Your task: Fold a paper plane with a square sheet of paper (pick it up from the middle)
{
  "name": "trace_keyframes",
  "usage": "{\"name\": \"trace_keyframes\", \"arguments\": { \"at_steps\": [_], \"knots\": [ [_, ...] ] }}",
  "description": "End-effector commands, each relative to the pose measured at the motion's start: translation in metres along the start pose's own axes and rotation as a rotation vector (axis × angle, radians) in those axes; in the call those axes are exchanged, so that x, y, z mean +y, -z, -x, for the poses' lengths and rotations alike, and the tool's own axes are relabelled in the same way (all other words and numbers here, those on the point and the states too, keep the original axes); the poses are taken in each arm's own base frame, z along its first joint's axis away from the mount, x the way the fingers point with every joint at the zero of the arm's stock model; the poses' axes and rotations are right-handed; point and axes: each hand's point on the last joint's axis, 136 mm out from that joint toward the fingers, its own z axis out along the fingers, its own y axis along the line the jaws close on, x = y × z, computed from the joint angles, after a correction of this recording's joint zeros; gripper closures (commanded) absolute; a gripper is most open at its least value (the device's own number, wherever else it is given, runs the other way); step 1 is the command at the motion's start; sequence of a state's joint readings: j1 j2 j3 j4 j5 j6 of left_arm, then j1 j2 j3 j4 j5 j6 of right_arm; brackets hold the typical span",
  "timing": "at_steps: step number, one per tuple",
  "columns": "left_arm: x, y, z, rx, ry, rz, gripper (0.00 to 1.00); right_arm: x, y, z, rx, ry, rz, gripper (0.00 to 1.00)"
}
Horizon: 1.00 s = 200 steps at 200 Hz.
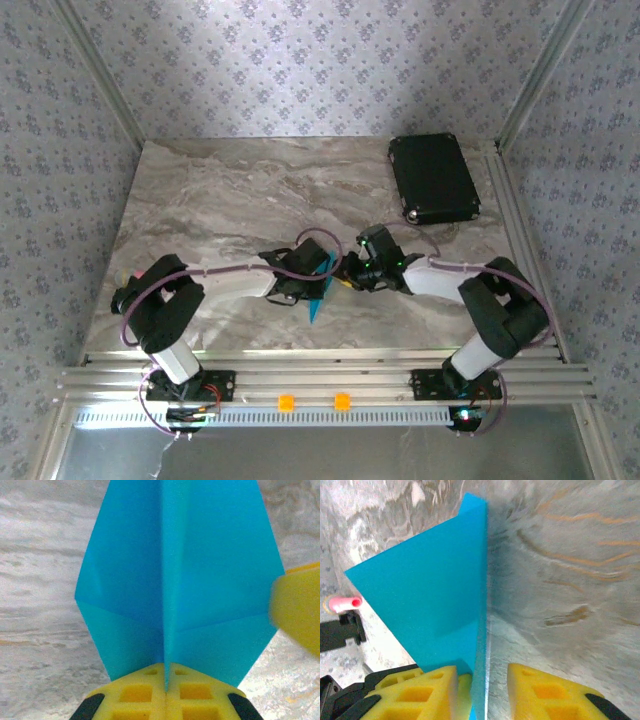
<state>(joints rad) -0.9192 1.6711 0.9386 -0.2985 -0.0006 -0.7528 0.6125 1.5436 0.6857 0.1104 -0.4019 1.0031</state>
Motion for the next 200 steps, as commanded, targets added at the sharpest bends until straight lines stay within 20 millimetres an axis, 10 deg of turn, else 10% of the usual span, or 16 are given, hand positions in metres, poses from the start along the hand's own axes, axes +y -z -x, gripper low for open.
{"name": "trace_keyframes", "arguments": {
  "at_steps": [1,80,200],
  "knots": [
    [0.009,0.015,0.013,-0.049,-0.002,0.085,0.96,-0.018,0.023,0.006,-0.052,0.010,-0.108,0.63],
    [0.048,0.032,0.033,-0.089,0.074,0.176,0.97,-0.047,0.056,0.011,-0.166,-0.055,-0.131,0.59],
    [0.067,0.028,0.030,-0.049,0.102,0.274,0.96,-0.046,0.031,0.010,-0.105,-0.058,-0.084,0.59]
  ]
}}
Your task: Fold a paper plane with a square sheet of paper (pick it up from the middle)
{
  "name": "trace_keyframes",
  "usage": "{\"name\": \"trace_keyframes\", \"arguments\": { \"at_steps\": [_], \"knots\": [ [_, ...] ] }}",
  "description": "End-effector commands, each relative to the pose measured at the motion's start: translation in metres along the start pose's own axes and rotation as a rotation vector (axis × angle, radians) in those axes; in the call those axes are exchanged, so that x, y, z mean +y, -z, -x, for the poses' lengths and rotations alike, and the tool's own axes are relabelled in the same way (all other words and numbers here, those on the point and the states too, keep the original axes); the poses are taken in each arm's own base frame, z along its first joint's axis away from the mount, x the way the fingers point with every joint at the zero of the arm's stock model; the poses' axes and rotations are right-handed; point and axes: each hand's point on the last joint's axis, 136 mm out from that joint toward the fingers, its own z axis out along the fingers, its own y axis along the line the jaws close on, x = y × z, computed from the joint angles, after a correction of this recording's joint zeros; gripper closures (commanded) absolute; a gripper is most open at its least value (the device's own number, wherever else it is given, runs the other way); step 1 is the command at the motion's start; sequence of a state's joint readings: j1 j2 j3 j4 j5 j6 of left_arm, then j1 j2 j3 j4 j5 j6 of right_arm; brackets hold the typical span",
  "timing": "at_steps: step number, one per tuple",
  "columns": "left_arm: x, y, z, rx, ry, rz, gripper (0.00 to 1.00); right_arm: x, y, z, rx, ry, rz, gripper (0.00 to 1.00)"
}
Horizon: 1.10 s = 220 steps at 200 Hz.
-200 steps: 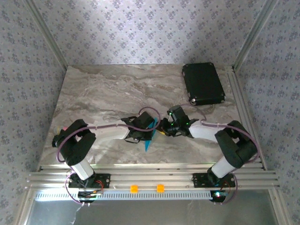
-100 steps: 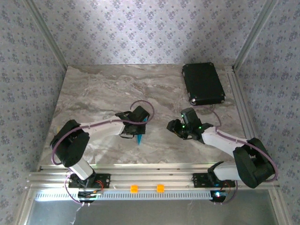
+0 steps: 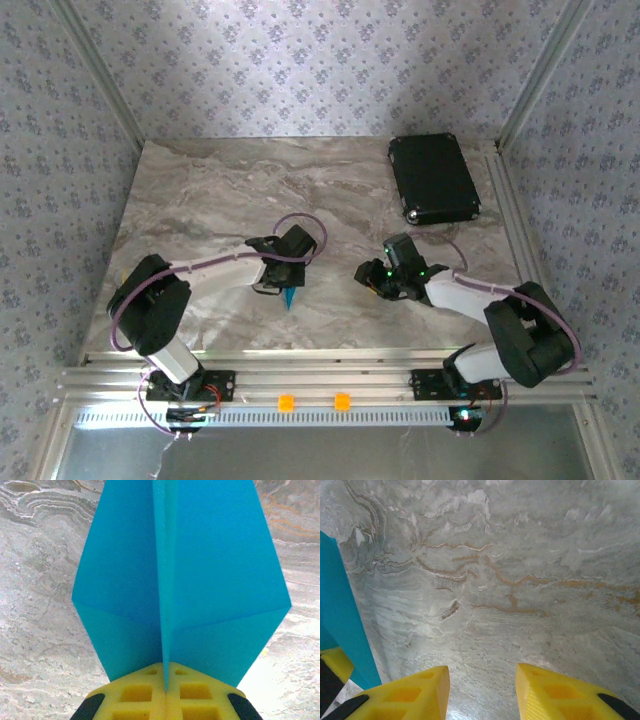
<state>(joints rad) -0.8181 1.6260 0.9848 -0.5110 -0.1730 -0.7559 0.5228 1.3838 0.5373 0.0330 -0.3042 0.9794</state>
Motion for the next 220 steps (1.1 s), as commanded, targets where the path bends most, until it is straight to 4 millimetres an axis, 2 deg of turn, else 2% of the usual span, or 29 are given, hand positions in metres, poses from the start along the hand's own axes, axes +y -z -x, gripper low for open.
{"name": "trace_keyframes", "arguments": {
  "at_steps": [1,118,178,220],
  "knots": [
    [0.003,0.000,0.005,0.002,0.017,0.033,0.96,0.010,-0.003,0.004,0.006,0.004,0.033,0.59],
    [-0.001,-0.020,-0.006,0.064,0.026,0.039,0.92,0.016,-0.007,0.004,0.018,0.015,0.061,0.59],
    [0.000,-0.022,-0.008,0.070,0.032,0.042,0.82,0.015,-0.009,0.002,0.026,0.011,0.058,0.59],
    [0.005,-0.026,-0.012,0.077,0.028,0.064,0.80,0.014,-0.009,0.002,0.027,0.008,0.055,0.59]
  ]
}}
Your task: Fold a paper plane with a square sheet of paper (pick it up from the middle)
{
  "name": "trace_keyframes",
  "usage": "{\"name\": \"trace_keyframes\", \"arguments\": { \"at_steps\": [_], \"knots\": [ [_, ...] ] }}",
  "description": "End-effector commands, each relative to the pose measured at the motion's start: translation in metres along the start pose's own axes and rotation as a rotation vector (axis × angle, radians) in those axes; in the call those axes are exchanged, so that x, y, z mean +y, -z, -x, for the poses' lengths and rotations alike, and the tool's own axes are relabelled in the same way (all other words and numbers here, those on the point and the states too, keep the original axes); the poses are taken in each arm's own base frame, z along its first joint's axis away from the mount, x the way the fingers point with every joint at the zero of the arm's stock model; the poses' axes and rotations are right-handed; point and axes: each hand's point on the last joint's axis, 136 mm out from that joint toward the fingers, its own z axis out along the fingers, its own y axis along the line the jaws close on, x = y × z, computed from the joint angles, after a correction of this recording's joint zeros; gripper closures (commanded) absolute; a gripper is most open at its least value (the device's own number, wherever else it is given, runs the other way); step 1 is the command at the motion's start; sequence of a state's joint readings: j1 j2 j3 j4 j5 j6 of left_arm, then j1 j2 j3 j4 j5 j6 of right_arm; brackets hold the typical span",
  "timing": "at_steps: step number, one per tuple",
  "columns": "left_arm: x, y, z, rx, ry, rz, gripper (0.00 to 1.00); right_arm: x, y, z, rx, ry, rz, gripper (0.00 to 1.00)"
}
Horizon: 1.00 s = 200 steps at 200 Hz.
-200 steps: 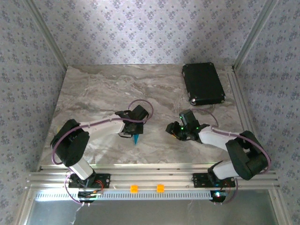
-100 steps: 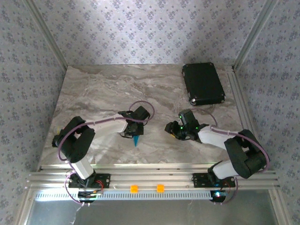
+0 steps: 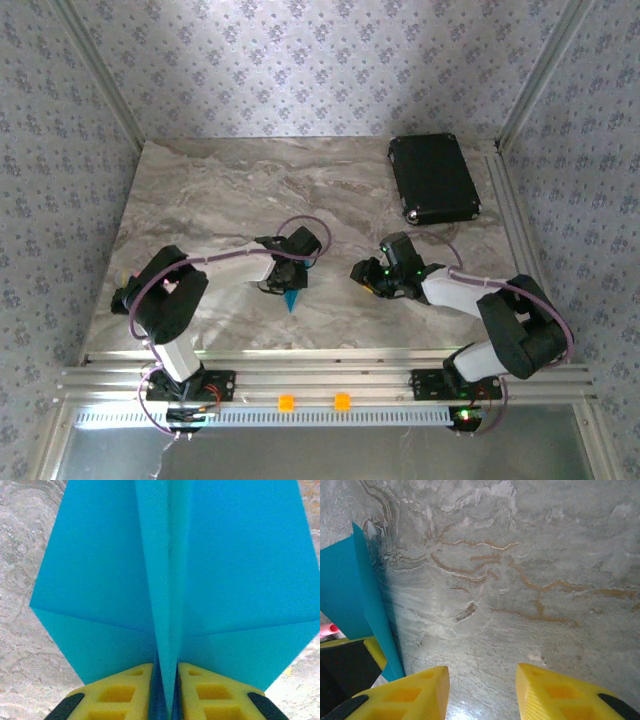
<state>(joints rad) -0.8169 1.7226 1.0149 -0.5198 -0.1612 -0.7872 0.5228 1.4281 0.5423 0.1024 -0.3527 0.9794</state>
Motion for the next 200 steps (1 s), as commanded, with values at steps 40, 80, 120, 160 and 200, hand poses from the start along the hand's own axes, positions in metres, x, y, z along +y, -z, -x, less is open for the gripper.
{"name": "trace_keyframes", "arguments": {
  "at_steps": [40,80,120,160,200],
  "knots": [
    [0.013,-0.016,-0.013,0.031,0.013,0.063,0.74,0.004,-0.002,0.003,0.001,-0.002,0.004,0.58],
    [0.013,-0.022,-0.023,0.040,0.008,0.100,0.68,0.006,-0.001,0.004,0.000,0.000,0.004,0.58],
    [0.001,-0.022,-0.023,0.032,0.000,0.089,0.61,0.004,0.000,0.004,0.001,-0.001,0.001,0.57],
    [-0.011,-0.015,-0.016,0.008,0.031,0.063,0.58,0.007,0.009,0.008,-0.021,0.015,0.001,0.57],
    [-0.020,0.012,0.003,-0.062,0.075,0.021,0.55,0.007,0.023,0.015,-0.055,0.052,-0.025,0.55]
  ]
}}
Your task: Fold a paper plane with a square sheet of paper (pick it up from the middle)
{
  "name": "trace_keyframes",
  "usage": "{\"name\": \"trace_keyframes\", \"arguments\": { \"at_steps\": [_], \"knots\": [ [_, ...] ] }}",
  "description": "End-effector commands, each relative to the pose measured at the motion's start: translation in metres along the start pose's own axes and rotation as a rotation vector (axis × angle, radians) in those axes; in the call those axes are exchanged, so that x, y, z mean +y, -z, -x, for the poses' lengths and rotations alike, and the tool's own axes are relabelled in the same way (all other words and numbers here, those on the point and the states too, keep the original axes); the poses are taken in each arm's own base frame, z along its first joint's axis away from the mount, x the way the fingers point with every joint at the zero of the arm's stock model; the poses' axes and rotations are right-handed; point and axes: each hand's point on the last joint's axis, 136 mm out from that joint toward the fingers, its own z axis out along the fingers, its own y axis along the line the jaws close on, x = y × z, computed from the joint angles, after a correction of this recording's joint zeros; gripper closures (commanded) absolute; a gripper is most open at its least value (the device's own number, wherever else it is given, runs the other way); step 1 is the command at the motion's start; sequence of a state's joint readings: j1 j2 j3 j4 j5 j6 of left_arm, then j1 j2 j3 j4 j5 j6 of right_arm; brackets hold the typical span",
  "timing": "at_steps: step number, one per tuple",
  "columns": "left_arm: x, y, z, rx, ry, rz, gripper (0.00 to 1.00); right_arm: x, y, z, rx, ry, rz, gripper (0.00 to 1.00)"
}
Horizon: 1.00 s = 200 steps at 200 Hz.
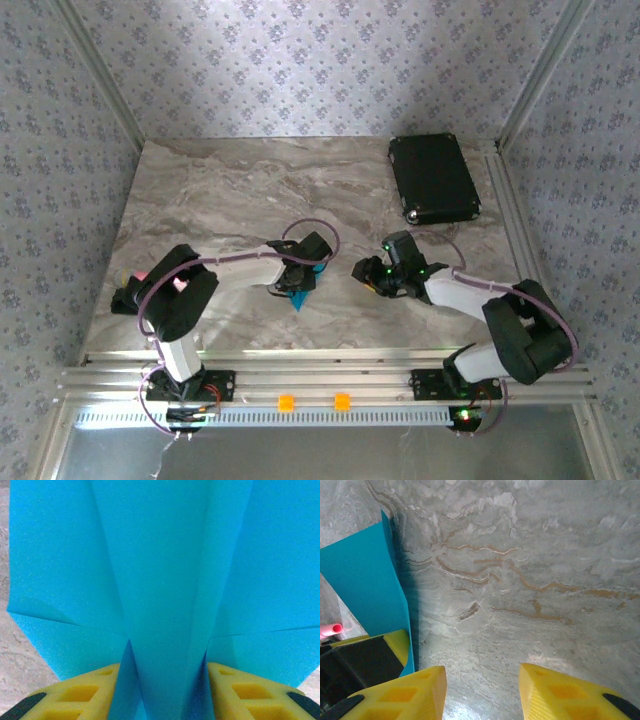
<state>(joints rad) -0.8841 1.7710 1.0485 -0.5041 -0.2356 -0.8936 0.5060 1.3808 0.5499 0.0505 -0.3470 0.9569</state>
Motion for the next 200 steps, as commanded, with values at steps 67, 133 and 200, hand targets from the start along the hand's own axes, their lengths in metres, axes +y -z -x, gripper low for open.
{"name": "trace_keyframes", "arguments": {
  "at_steps": [67,133,200],
  "knots": [
    [0.000,0.067,0.028,-0.134,0.110,-0.081,0.50,-0.001,0.039,0.024,-0.099,0.106,-0.071,0.52],
    [0.089,0.114,0.051,-0.385,0.156,0.033,0.32,-0.033,0.143,0.098,-0.501,0.315,-0.498,0.29],
    [0.238,0.144,0.084,-0.673,0.193,0.293,0.00,-0.088,0.159,0.161,-0.765,0.547,-0.695,0.20]
  ]
}}
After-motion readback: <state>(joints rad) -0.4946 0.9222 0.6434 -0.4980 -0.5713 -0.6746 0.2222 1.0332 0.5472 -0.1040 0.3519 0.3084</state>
